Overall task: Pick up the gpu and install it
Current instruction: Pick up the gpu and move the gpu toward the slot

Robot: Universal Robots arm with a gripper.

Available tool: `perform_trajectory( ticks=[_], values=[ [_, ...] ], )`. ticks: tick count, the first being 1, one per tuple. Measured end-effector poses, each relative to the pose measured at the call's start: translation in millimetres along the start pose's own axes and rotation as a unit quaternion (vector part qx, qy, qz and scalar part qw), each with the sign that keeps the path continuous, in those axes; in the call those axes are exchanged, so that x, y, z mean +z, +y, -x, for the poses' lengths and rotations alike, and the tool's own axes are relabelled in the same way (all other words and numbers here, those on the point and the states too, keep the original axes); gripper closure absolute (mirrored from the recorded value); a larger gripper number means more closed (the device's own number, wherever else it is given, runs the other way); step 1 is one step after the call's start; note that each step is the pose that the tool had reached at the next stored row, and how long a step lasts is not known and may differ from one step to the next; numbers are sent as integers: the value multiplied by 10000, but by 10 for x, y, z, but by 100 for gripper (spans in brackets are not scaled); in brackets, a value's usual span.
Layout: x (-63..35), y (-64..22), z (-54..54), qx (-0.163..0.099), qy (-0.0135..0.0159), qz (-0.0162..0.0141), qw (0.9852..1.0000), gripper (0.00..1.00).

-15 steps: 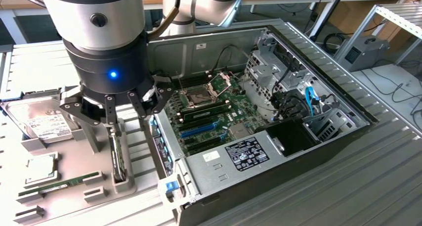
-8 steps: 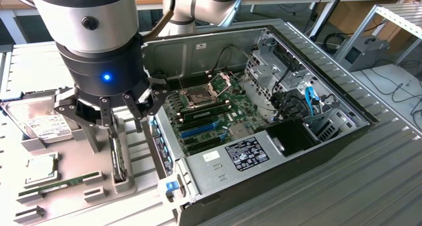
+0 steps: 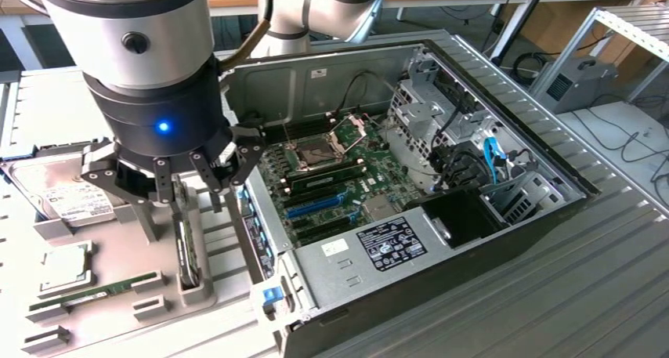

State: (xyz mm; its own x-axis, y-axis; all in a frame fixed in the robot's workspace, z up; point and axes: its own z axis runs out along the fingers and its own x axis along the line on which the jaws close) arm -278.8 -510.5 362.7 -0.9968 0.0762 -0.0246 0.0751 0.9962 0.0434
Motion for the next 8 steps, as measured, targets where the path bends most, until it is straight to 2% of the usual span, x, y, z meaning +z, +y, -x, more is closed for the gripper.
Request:
perform_trajectory(
  ticks=[8],
  values=[
    [6,-1,-15,0,0,-3,10000,58]
  ],
)
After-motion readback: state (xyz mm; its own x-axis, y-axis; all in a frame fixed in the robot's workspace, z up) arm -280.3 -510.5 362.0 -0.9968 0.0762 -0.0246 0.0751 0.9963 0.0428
